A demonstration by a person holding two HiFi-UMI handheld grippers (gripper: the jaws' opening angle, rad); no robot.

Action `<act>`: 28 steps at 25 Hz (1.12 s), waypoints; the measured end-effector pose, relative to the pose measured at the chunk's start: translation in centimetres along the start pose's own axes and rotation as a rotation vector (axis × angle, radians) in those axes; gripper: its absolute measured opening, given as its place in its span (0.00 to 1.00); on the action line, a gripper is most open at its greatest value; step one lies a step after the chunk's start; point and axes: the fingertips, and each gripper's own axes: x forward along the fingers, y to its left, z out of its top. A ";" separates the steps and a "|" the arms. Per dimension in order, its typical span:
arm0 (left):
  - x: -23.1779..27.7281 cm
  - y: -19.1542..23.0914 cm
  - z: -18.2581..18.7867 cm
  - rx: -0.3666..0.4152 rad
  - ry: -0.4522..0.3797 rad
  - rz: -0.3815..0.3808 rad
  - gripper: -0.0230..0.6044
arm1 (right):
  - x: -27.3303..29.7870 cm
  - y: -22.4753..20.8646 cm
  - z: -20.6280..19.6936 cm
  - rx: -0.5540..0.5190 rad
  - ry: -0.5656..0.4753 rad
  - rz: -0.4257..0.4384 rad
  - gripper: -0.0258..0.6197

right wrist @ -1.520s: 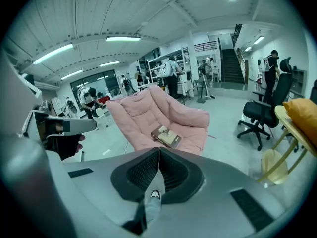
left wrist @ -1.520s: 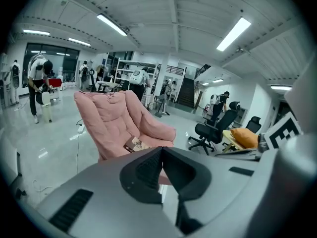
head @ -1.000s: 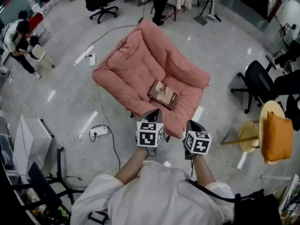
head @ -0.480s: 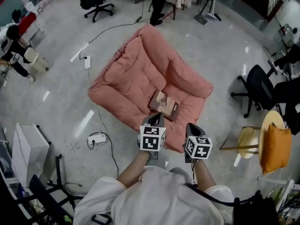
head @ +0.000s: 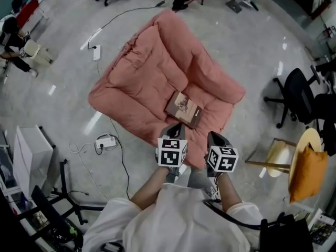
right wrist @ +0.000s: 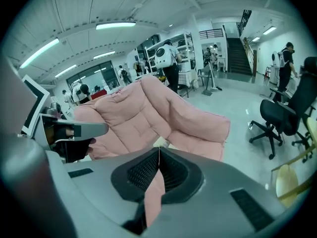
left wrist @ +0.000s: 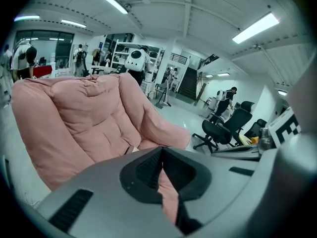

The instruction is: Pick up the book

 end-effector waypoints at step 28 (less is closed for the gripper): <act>17.6 5.7 -10.1 -0.532 0.040 0.302 0.36 | 25.4 -5.4 -1.1 -0.258 0.251 0.389 0.22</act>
